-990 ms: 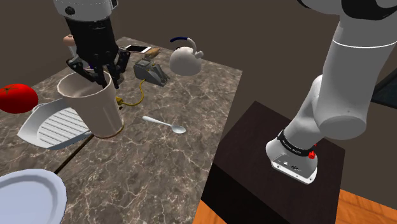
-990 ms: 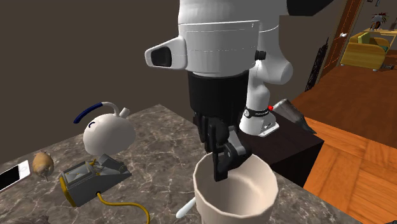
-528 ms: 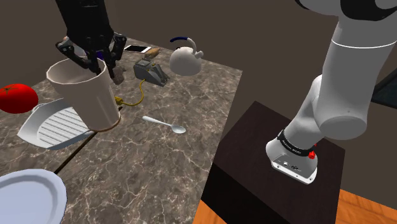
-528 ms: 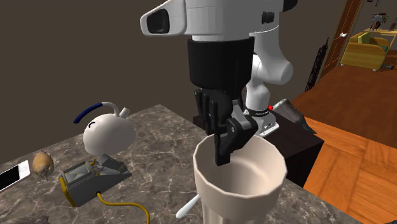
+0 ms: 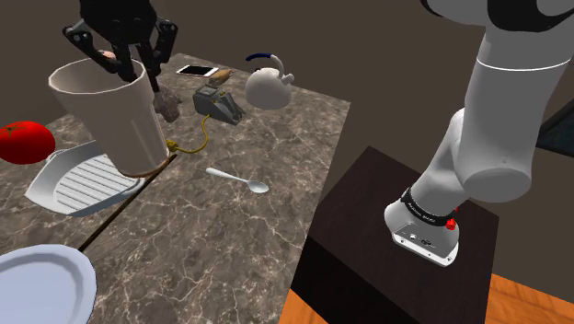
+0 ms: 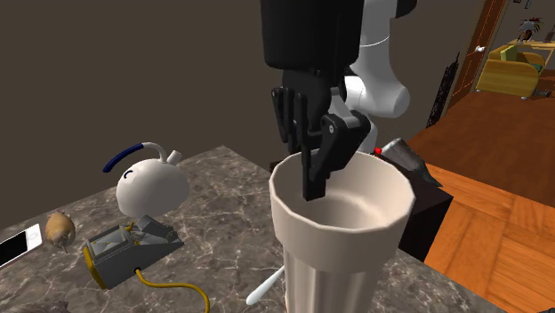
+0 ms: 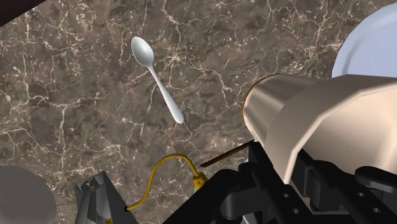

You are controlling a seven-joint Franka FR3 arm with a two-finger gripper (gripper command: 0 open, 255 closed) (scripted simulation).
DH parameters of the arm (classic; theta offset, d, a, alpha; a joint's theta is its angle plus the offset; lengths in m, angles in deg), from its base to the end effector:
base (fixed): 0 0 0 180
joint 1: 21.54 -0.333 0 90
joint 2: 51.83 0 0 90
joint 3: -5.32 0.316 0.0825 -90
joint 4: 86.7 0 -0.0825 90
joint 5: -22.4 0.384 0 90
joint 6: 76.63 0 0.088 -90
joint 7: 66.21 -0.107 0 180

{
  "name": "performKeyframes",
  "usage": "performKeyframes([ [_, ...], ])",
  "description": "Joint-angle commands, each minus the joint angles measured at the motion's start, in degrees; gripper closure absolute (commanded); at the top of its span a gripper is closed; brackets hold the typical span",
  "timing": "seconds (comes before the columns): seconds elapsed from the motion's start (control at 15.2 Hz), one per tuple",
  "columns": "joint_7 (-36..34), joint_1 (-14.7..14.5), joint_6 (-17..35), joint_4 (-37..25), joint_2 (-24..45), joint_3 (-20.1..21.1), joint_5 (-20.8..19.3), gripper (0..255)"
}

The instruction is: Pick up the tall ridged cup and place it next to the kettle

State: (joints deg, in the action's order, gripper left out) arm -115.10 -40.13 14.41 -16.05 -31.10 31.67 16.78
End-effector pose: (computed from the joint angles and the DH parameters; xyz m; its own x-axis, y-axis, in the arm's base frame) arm 0.5093 0.4130 0.5837 0.9950 -0.0960 -0.0260 -0.0974 -0.9934 -0.0609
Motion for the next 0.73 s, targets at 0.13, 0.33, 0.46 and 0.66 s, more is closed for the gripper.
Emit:
performKeyframes([
  [0.13, -0.3, -1.0, -4.1, -5.6, 1.5, 0.0, -0.7, 255],
  [0.33, -0.5, -1.9, -7.3, -10.2, 3.0, 0.0, -1.3, 255],
  [0.46, -0.7, -2.7, -9.6, -13.8, 4.3, -0.1, -1.9, 255],
  [0.66, 1.7, 1.1, -7.4, -6.6, -1.0, -0.1, 0.4, 255],
])
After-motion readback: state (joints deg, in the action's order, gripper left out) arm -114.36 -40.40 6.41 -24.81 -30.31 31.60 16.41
